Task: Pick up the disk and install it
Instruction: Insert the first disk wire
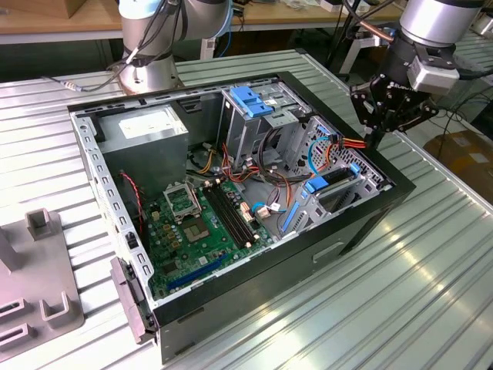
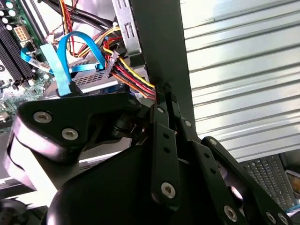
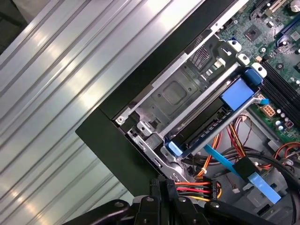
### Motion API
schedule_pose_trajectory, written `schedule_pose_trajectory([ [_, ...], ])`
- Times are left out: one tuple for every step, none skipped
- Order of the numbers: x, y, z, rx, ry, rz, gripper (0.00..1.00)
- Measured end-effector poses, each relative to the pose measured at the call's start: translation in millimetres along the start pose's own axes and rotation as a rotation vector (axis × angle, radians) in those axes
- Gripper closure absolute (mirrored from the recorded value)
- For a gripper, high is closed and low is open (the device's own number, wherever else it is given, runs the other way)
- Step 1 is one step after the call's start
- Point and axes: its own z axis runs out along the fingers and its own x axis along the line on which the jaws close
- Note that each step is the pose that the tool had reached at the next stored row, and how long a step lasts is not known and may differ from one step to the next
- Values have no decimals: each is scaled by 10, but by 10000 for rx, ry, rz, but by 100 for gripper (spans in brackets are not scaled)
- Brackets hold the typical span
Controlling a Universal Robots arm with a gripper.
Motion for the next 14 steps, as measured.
schedule_pose_trajectory([
  [-33,32,-4,0,0,0,84],
  [-56,53,-7,1,0,1,84],
  [-77,73,-10,1,0,1,84],
  [-100,95,-13,1,0,0,84],
  [-110,105,-14,1,0,1,84],
  [-123,117,-16,0,0,13,84],
  [-130,124,-15,-2,0,47,84],
  [-132,126,-14,-11,2,137,84],
  [-132,126,-14,-24,6,248,84],
  [-133,126,-14,-36,10,353,84],
  [-133,126,-13,-47,13,462,84],
  [-134,127,-12,-58,15,562,84],
  [-134,127,-11,-70,18,676,84],
  [-134,127,-10,-89,24,842,84],
])
